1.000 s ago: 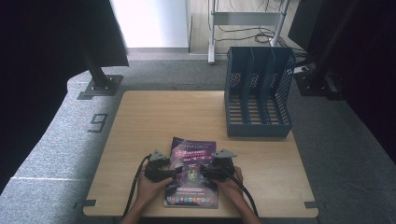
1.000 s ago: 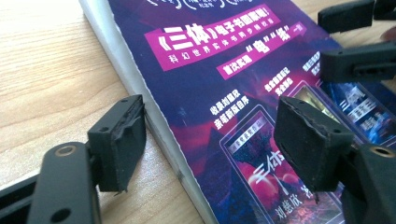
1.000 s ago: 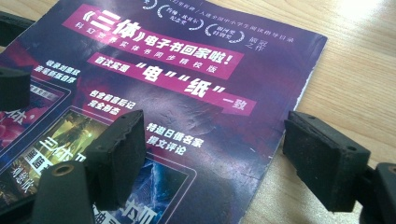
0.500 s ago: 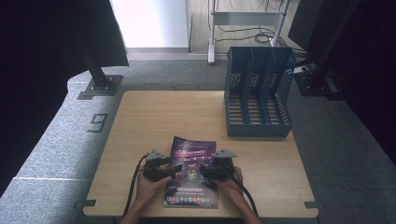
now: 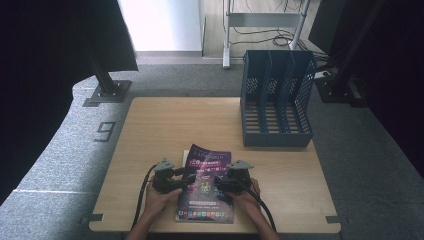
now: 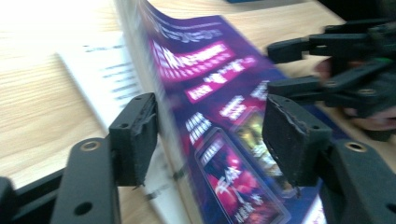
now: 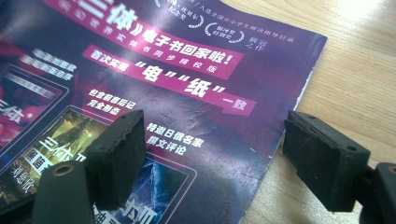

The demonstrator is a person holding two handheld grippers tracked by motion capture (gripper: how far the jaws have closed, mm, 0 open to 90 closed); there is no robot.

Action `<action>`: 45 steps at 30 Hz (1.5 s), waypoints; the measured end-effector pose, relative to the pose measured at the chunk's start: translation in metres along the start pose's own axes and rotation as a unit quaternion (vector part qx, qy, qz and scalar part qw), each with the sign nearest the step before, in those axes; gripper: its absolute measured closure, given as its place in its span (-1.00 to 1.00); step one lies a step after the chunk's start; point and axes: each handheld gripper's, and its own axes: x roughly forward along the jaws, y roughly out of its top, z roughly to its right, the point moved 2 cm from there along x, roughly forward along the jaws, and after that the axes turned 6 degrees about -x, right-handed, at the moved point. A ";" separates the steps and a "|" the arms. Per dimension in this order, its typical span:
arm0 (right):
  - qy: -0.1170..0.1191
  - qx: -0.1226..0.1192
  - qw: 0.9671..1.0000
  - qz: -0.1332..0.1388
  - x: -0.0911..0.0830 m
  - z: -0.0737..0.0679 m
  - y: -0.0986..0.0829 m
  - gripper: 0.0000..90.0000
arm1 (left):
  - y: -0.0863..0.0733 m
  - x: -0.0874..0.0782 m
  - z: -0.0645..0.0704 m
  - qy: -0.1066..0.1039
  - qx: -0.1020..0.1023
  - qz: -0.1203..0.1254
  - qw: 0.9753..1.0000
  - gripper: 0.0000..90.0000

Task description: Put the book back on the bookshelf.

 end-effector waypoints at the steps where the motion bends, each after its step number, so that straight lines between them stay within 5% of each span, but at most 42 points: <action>1: 0.000 0.000 1.000 0.000 0.000 0.000 0.000 -0.53 | 0.000 0.000 0.000 0.000 0.000 0.000 1.000 -0.16; 2: 0.000 -0.001 1.000 0.000 0.000 0.000 0.000 -0.53 | 0.000 0.002 0.002 -0.003 0.007 -0.009 1.000 -0.16; 3: 0.000 0.000 1.000 0.000 0.000 0.000 0.000 -0.53 | -0.001 0.008 0.006 0.027 0.029 -0.021 0.999 -0.16; 7: 0.000 0.000 1.000 0.000 0.000 0.000 0.000 -0.53 | 0.003 0.013 0.005 0.050 0.038 -0.025 0.998 -0.19; 26: 0.000 0.000 1.000 0.000 0.000 0.000 0.000 -0.52 | 0.016 0.041 -0.009 0.072 0.032 -0.039 0.996 -0.05; 32: -0.001 0.000 1.000 0.000 0.000 0.000 0.000 -0.52 | 0.011 0.043 -0.004 0.088 0.044 -0.022 0.995 -0.02; 45: -0.001 0.001 1.000 0.000 0.000 0.000 0.000 -0.51 | 0.012 0.044 -0.001 0.103 0.060 0.003 0.993 0.38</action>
